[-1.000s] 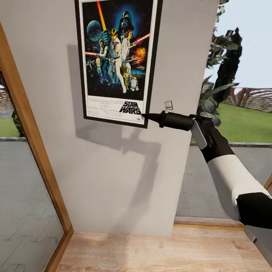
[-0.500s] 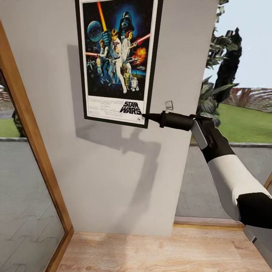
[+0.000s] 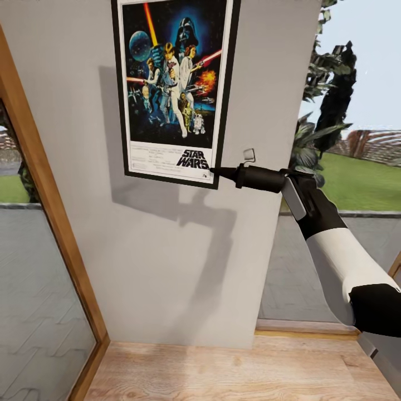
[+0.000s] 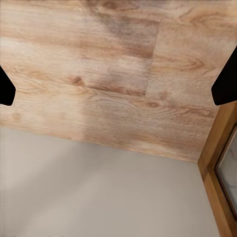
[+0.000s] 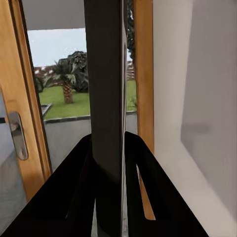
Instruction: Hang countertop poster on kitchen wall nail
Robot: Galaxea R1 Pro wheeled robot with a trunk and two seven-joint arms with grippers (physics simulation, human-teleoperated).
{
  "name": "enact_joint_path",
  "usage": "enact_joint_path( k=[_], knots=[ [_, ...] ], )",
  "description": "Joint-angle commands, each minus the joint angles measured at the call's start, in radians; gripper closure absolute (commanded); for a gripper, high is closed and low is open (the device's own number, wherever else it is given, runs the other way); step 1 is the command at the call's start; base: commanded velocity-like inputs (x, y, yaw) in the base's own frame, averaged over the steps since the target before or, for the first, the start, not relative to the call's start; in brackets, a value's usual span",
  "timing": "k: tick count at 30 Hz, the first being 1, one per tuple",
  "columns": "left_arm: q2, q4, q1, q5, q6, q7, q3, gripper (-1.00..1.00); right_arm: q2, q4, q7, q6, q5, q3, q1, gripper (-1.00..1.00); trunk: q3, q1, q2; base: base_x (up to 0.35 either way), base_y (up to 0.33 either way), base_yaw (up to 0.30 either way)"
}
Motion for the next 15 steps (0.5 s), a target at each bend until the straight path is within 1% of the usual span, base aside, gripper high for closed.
enact_joint_path(
  k=[1, 13, 15],
  knots=[
    [0.000, 0.000, 0.000, 0.006, 0.002, -0.007, 0.002, -1.00, -0.001, 0.000, 0.000, 0.011, -0.010, 0.003, -0.001, 1.00, 0.001, -0.003, 0.005, 0.000, 0.000, 0.000],
    [0.000, 0.000, 0.000, 0.006, 0.002, -0.008, 0.002, -1.00, -0.003, 0.000, 0.002, 0.011, -0.011, 0.003, -0.001, 1.00, 0.039, -0.049, 0.089, 0.000, 0.000, 0.000],
    [0.000, 0.000, 0.000, 0.006, 0.002, -0.007, 0.002, -1.00, -0.003, 0.000, 0.002, 0.011, -0.011, 0.003, -0.001, 1.00, 0.039, -0.049, 0.089, 0.000, 0.000, 0.000]
  ],
)
